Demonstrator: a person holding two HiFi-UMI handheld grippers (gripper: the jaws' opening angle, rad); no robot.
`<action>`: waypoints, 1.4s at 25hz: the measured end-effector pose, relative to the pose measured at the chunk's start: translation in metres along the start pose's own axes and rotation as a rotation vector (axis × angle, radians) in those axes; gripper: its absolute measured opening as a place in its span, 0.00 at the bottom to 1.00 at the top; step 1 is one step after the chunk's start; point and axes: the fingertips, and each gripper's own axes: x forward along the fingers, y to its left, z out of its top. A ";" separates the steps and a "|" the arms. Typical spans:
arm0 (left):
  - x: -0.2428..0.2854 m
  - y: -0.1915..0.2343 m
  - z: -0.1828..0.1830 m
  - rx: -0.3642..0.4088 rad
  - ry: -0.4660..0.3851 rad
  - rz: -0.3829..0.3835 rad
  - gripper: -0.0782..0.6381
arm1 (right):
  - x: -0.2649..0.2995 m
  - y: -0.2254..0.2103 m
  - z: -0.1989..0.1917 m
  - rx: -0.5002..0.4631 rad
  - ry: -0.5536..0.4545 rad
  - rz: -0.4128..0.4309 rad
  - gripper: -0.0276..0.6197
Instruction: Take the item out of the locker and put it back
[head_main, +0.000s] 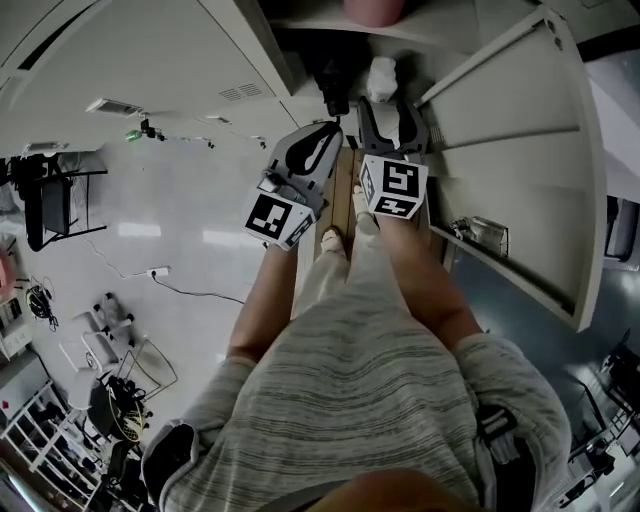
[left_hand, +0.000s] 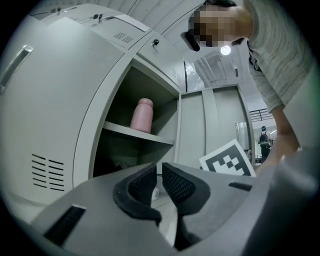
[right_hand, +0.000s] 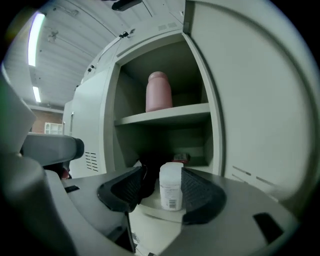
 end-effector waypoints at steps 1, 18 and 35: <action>0.002 0.000 -0.002 -0.005 0.003 -0.001 0.16 | 0.004 -0.004 -0.004 0.010 0.011 -0.015 0.42; 0.014 0.019 -0.014 -0.026 0.019 0.008 0.16 | 0.056 -0.020 -0.044 0.026 0.154 -0.053 0.43; 0.001 0.014 0.000 -0.013 0.007 0.014 0.16 | 0.038 -0.007 -0.008 -0.033 0.122 -0.002 0.36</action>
